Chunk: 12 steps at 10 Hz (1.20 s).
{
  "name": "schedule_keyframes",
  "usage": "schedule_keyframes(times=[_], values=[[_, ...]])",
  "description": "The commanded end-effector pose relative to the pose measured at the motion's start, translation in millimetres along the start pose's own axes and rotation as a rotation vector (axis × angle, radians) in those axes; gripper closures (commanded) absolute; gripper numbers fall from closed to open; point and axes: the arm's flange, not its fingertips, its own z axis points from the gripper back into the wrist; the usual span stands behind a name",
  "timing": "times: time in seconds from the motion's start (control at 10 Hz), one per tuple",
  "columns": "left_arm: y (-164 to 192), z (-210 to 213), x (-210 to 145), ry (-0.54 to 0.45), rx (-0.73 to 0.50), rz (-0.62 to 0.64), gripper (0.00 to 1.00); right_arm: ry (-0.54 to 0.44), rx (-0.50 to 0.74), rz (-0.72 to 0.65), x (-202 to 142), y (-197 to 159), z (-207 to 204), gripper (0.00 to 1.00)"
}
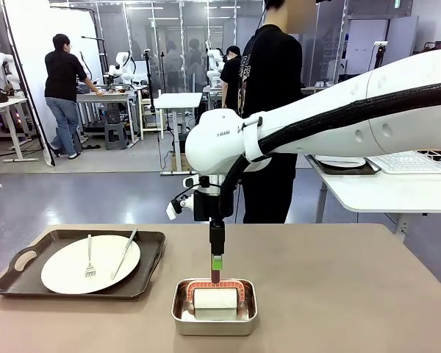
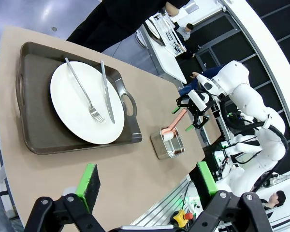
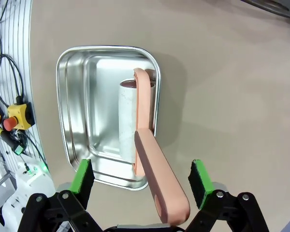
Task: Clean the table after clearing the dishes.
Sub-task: When the left (or right) Handle tray is removed, use the left hand (or right hand) to clean the left (or right) side of the table with the Lint Roller.
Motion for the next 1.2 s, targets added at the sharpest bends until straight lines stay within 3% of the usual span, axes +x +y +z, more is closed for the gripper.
schedule_keyframes(times=[0.0, 0.2, 1.1], values=[[-1, 2, -1, -0.008, -0.011, 0.002, 0.0, 0.025, -0.006, -0.025, 5, 3, -1, 0.0], [-1, 2, -1, -0.008, -0.011, 0.002, 0.0, 0.033, -0.01, -0.022, 5, 1, -1, 0.12], [-1, 2, -1, -0.008, -0.011, 0.002, 0.0, 0.006, -0.009, -0.015, 2, -1, 9, 1.0]])
